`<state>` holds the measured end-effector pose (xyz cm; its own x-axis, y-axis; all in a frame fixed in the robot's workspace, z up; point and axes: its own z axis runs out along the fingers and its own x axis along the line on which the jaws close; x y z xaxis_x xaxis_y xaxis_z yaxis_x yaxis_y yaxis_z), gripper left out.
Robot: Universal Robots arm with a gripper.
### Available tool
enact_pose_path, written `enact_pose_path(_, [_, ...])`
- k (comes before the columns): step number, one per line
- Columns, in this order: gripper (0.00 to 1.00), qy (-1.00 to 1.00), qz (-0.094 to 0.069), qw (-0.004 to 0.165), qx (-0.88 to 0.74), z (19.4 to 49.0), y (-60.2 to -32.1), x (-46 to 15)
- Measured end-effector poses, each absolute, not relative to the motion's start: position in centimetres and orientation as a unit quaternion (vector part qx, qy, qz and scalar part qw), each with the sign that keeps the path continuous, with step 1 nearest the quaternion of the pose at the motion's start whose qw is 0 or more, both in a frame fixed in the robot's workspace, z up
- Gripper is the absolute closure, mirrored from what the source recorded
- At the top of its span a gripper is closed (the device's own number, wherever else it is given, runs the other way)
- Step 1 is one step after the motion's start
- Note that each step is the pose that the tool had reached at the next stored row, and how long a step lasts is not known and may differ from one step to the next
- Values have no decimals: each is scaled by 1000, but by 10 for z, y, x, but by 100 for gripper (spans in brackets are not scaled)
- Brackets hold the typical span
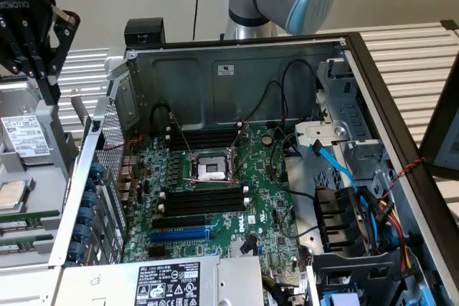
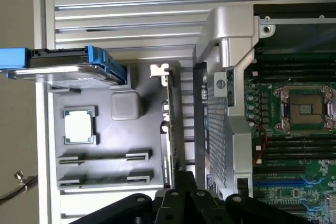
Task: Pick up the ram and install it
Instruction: 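Reach for the ram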
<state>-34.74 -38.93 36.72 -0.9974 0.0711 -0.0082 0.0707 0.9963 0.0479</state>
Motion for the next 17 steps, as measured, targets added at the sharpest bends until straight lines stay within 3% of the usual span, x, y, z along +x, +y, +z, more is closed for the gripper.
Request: enact_pose_path(17, [89, 999, 23, -22, 36, 356, -386, -424])
